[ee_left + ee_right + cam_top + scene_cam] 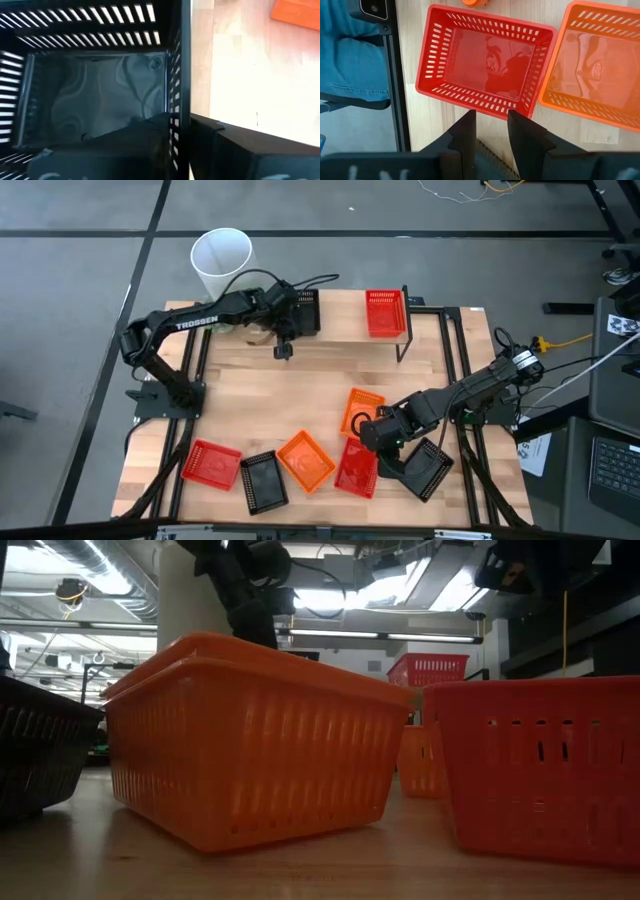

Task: Stack baskets on shelf by color
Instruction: Put the top black bin on the shelf, then move the black bin to the middle of the table

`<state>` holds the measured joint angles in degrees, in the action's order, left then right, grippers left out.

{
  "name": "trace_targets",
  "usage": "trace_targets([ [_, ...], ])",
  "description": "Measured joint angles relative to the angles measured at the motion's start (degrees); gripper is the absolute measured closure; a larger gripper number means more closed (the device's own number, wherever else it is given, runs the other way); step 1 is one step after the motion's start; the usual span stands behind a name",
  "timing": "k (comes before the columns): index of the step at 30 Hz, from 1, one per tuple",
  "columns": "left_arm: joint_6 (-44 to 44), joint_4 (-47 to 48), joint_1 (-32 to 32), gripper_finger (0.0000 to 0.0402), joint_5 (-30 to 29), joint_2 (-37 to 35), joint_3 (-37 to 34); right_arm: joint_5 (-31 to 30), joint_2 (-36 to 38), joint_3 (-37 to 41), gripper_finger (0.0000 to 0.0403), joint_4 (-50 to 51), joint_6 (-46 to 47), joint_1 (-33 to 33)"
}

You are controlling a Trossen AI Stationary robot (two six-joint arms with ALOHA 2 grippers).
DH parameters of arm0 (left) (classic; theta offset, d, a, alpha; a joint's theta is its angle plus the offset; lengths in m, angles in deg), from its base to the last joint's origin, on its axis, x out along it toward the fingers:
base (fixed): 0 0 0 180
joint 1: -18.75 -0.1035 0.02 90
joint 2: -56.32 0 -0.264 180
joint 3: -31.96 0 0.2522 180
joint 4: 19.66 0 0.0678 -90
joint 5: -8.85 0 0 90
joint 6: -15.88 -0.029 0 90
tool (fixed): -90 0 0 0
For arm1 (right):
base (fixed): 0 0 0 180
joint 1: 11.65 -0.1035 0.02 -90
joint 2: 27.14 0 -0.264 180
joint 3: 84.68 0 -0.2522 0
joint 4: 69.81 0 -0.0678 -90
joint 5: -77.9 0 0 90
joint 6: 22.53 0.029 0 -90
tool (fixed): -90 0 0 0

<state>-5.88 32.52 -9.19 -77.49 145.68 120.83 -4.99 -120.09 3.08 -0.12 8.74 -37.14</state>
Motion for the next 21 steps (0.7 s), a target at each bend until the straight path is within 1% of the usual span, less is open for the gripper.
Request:
trace_targets([
  [4, 0.05, 0.04, 0.02, 0.0337, -0.47, 0.00, 0.00, -0.02, 0.00, 0.00, 0.0292, -0.01, 0.00, 0.00],
  [7, 0.13, 0.04, 0.00, 0.0328, -1.55, -0.42, -0.02, -0.02, 0.00, 0.00, 0.0292, -0.01, 0.00, 0.00],
  [12, -0.12, -0.40, 0.75, 0.0325, -1.62, -3.48, -0.03, -0.03, 0.00, 0.00, 0.0292, -0.01, -0.01, 0.00],
  [17, -0.83, -0.78, 1.78, 0.0325, -1.62, -8.42, -0.01, -0.07, 0.00, 0.00, 0.0292, -0.05, -0.04, 0.00],
  [19, 0.69, -0.51, 2.61, 0.0325, -1.37, -10.54, -0.04, -0.07, 0.00, 0.00, 0.0292, -0.11, -0.04, 0.00],
  [21, 5.24, -0.31, 4.08, 0.0325, 0.39, -12.62, 0.00, -0.07, 0.00, 0.00, 0.0292, -0.33, -0.03, 0.00],
])
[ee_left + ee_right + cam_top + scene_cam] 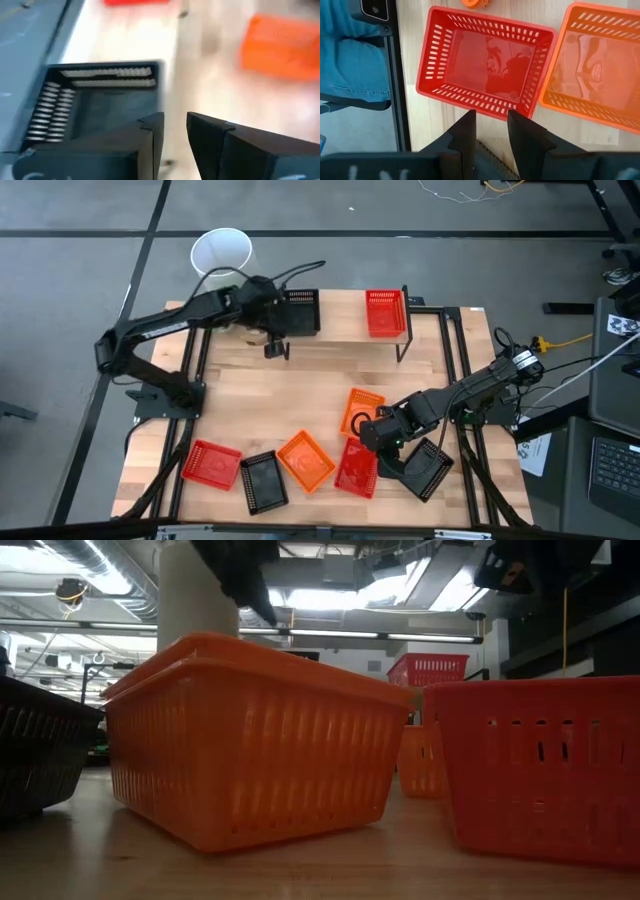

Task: Stack baskets on shelf by color
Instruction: Move the black bin to the middle of the table

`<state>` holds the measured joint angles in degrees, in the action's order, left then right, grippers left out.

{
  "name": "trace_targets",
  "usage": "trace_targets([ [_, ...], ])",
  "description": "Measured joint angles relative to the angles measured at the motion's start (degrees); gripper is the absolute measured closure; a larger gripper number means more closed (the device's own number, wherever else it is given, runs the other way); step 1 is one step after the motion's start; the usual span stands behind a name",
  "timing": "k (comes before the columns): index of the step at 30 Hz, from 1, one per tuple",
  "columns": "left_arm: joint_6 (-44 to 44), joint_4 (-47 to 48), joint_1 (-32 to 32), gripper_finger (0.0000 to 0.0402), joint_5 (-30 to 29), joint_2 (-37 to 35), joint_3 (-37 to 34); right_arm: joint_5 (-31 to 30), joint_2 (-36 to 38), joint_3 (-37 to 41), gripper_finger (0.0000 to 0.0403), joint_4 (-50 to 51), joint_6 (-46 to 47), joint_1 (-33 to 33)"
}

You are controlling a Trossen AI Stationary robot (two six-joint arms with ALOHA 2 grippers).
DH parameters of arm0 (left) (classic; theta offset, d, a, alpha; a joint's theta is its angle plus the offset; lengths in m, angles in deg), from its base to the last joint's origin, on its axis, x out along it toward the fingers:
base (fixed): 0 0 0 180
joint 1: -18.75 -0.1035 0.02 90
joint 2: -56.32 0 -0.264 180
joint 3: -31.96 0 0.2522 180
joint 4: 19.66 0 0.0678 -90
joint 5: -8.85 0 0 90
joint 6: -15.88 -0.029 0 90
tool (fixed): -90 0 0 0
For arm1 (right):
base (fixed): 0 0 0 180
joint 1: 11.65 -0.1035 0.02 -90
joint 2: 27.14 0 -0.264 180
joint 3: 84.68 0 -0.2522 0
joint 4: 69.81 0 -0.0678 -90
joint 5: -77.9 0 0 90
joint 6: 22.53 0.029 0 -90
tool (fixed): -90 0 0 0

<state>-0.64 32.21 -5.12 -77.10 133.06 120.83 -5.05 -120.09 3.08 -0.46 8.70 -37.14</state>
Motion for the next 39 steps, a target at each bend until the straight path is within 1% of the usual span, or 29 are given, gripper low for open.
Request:
trace_targets([
  [2, 6.76, 2.36, 1.73, 0.0325, 3.95, -2.17, 0.00, 0.00, 0.00, 0.00, 0.0292, -0.44, 0.01, 0.00],
  [5, 14.81, 5.45, 5.54, 0.0325, 11.68, -4.18, 0.07, -0.02, 0.00, 0.00, 0.0292, -0.72, 0.01, 0.00],
  [8, 19.20, 10.30, 10.53, 0.0325, 19.64, -5.04, 0.00, -0.15, 0.00, 0.00, 0.0292, -0.83, 0.01, 0.00],
  [10, 21.11, 13.28, 14.87, 0.0326, 22.48, -4.91, 0.02, -1.12, 0.00, 0.00, 0.0292, -1.07, 0.14, -0.06],
  [11, 22.20, 15.25, 17.27, 0.0327, 22.48, -4.89, -0.05, -1.93, 0.00, 0.00, 0.0292, -1.33, 0.27, -0.18],
  [13, 24.33, 17.03, 22.66, 0.0328, 20.60, -4.79, -0.23, -3.76, 0.00, 0.00, 0.0292, -1.49, 0.63, -0.42],
  [16, 27.63, 15.48, 30.94, 0.0329, 15.90, -3.64, -3.04, -5.11, 0.00, 0.00, 0.0292, -1.55, 1.66, -0.80],
  [22, 34.70, 8.45, 43.92, 0.0330, 6.52, -1.00, -10.15, -5.27, 0.00, 0.00, 0.0292, -2.32, 1.69, -1.79],
  [26, 40.33, 0.12, 49.67, 0.0330, 1.24, 1.18, -14.80, -6.39, 0.00, 0.00, 0.0292, -2.45, 3.01, -2.25],
  [28, 42.00, -4.78, 51.41, 0.0330, 0.81, 2.64, -17.02, -6.77, 0.00, 0.00, 0.0292, -2.84, 3.12, -2.40],
  [31, 46.23, -12.36, 53.37, 0.0330, 1.81, 5.23, -19.91, -8.08, 0.00, 0.00, 0.0292, -4.11, 3.32, -2.58],
  [35, 52.15, -17.26, 55.62, 0.0330, 4.76, 9.73, -21.11, -8.98, 0.00, 0.00, 0.0292, -5.43, 7.29, -3.08],
  [39, 54.02, -18.43, 58.18, 0.0330, 5.04, 13.77, -21.18, -9.10, 0.00, 0.00, 0.0292, -5.33, 10.56, -4.14],
])
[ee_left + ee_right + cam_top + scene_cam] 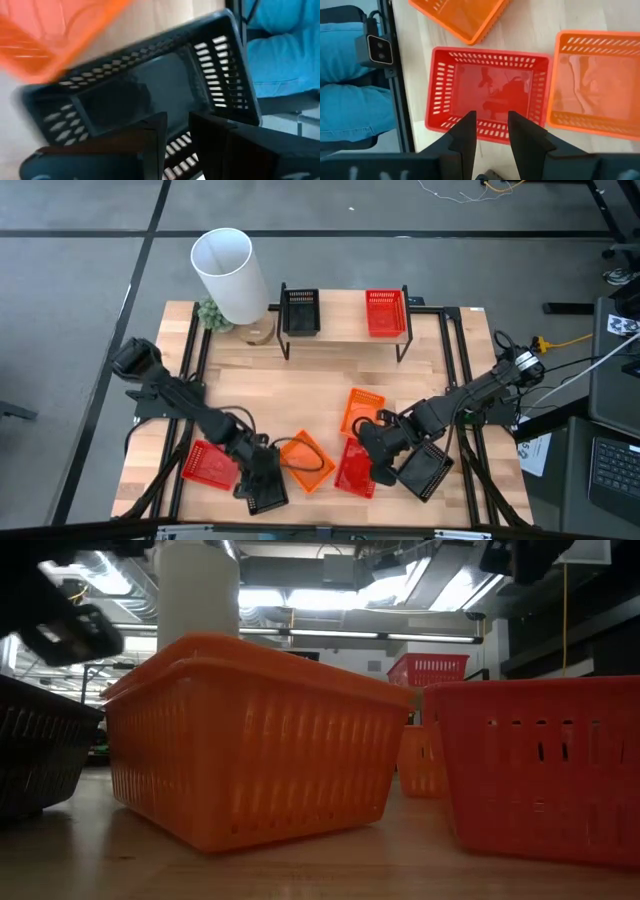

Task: Stack baskets on shelf by color
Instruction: Move the black bin to the middle of the table, then put the bottom orange bin on the shelf

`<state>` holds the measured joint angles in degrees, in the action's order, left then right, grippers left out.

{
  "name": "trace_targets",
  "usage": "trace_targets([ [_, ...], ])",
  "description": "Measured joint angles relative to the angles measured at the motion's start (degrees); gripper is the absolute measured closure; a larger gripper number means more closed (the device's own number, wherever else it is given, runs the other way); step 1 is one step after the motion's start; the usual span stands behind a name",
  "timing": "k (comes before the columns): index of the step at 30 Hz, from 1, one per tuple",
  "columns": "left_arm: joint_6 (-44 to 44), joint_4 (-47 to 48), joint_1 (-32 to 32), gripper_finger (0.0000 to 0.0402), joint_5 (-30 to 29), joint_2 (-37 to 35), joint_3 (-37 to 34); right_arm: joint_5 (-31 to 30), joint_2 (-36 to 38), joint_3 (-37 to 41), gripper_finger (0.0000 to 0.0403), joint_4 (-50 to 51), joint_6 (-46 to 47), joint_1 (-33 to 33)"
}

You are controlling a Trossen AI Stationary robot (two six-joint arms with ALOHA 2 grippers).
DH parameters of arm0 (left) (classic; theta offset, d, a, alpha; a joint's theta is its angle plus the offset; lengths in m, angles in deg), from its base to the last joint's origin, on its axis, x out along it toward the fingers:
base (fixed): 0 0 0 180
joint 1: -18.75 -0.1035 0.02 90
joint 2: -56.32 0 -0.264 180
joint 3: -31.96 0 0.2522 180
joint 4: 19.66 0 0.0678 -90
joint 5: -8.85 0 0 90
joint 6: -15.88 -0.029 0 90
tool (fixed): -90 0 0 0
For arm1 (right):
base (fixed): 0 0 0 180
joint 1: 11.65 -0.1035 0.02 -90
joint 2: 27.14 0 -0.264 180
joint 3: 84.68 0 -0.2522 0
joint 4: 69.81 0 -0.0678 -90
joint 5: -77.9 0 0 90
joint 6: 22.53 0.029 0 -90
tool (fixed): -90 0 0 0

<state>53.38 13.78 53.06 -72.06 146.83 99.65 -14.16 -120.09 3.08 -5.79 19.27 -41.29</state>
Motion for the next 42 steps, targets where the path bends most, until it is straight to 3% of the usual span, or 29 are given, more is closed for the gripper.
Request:
trace_targets([
  [5, -0.34, 0.71, 0.95, 0.0330, -3.56, 4.71, 0.02, -0.71, 0.00, 0.00, 0.0292, -0.13, 0.18, -1.93],
  [9, -4.24, 1.32, -0.90, 0.0330, -10.95, 7.43, 0.02, -2.92, 0.00, 0.00, 0.0292, -1.18, 0.19, -3.19],
  [14, -11.06, -3.38, -6.54, 0.0330, -21.18, 7.86, 0.02, -3.53, 0.00, 0.00, 0.0292, -2.66, 0.20, -3.95],
  [19, -15.49, -13.46, -14.32, 0.0330, -25.70, 7.86, 0.02, -3.78, 0.00, 0.00, 0.0292, -4.53, 0.17, -3.94],
  [22, -16.50, -14.39, -18.38, 0.0330, -26.50, 7.86, 0.08, -4.43, 0.00, 0.00, 0.0292, -4.78, 0.21, -3.94],
  [27, -18.44, -7.42, -20.89, 0.0330, -22.43, 4.16, 0.60, -4.41, 0.00, 0.00, 0.0292, -4.86, 1.60, -3.94],
  [32, -18.61, 9.54, -19.26, 0.0330, -17.70, -4.47, 2.79, -4.73, 0.00, 0.00, 0.0292, -5.65, 1.29, -3.92],
  [36, -17.29, 20.61, -15.94, 0.0330, -16.58, -12.37, 3.65, -10.88, -0.76, 0.00, 0.0292, -7.49, 1.00, -3.93],
  [42, -10.32, 27.45, -8.88, 0.0330, -19.66, -23.21, 2.81, -11.07, -6.56, 0.00, 0.0292, -24.72, -14.43, -4.82],
])
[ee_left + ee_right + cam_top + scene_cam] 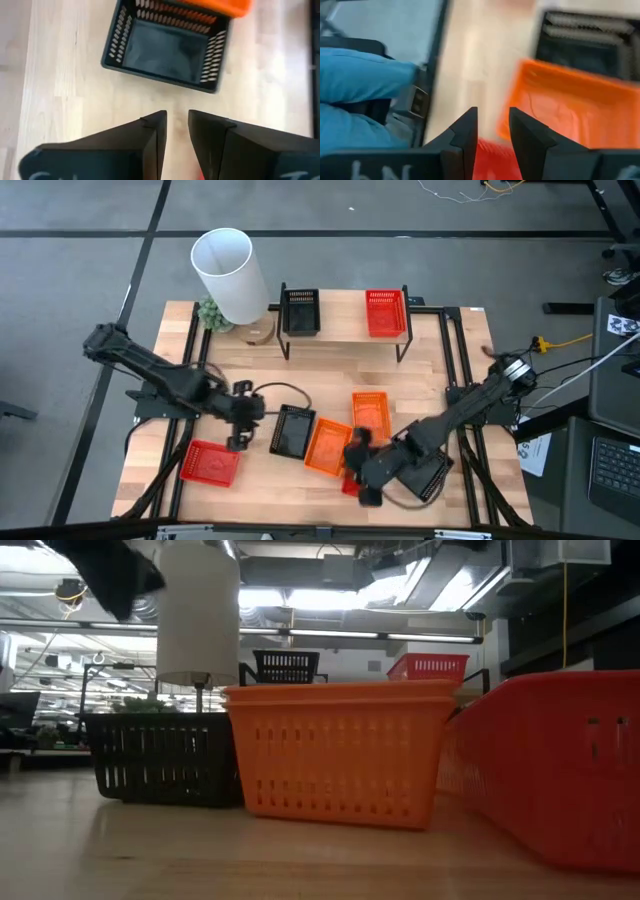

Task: Stack baskets on shelf by color
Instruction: Put the bottom orange bin on the shelf

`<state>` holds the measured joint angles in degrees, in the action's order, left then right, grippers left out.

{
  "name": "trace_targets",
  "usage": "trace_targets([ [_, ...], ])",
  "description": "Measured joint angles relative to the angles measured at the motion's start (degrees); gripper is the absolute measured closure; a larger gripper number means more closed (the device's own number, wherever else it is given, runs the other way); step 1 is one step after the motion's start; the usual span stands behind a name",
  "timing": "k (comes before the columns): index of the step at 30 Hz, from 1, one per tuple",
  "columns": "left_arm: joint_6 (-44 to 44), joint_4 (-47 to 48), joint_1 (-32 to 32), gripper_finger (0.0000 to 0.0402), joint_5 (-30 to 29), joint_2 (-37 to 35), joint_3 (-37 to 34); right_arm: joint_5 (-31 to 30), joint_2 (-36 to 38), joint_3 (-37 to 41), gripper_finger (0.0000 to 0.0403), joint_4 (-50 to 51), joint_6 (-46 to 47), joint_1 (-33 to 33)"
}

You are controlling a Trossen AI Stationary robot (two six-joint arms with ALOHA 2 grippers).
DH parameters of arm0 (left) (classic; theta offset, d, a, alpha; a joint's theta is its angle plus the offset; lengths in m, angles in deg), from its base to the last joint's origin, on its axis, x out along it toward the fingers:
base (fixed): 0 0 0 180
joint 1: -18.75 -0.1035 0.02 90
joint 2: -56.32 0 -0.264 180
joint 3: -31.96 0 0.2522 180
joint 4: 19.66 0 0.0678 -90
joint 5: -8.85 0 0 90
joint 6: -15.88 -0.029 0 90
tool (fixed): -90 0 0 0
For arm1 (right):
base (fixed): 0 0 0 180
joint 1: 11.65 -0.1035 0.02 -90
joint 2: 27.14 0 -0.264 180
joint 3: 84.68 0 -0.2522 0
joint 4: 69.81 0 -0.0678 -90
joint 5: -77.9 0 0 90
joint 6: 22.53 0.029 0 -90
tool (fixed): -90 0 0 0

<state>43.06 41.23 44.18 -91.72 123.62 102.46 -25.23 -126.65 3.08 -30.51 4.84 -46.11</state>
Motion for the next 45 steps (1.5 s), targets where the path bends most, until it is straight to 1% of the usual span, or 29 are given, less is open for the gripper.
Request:
trace_targets([
  [3, 2.09, 0.07, 4.15, 0.0330, -3.18, -3.49, -0.92, 0.14, -4.16, -0.07, 0.0292, -7.71, -3.53, -0.08],
  [5, 2.88, 0.01, 6.61, 0.0330, -5.78, -5.00, -1.08, -0.88, -7.11, -0.28, 0.0292, -8.84, -3.54, 0.09],
  [10, 3.10, -0.14, 11.29, 0.0330, -12.56, -5.70, -1.24, -7.41, -14.09, -4.52, 0.0292, -3.87, -0.55, 0.02],
  [13, 2.74, -0.08, 12.63, 0.0330, -15.00, -5.42, -1.24, -8.24, -17.01, -7.91, 0.0292, -0.17, 0.61, 0.02],
  [19, 2.71, 0.03, 12.90, 0.0330, -15.75, -5.03, -1.30, -8.31, -19.26, -11.69, 0.0292, 2.80, 0.69, 0.26],
  [26, 2.69, -0.02, 12.90, 0.0330, -15.87, -5.06, -1.30, -8.28, -20.41, -11.67, 0.0292, 6.78, 3.70, 1.05],
  [33, 2.69, -0.04, 12.90, 0.0330, -15.84, -5.06, -1.30, -8.25, -20.41, -11.67, 0.0294, 7.25, 3.88, 1.10],
  [35, 2.68, -0.04, 12.90, 0.0330, -15.84, -5.06, -1.30, -7.87, -20.41, -11.67, 0.0304, 7.64, 3.96, 1.10],
  [37, 2.67, -0.04, 12.90, 0.0330, -15.84, -5.06, -1.30, -7.85, -20.43, -11.67, 0.0322, 7.59, 3.97, 1.10],
  [42, 2.67, -0.04, 12.90, 0.0330, -15.84, -5.06, -1.30, -7.82, -20.41, -11.67, 0.0390, 7.34, 4.18, 1.07],
  [45, 2.67, -0.04, 12.90, 0.0330, -15.82, -5.06, -1.30, -7.79, -20.41, -11.67, 0.0392, 7.13, 5.49, 1.09],
])
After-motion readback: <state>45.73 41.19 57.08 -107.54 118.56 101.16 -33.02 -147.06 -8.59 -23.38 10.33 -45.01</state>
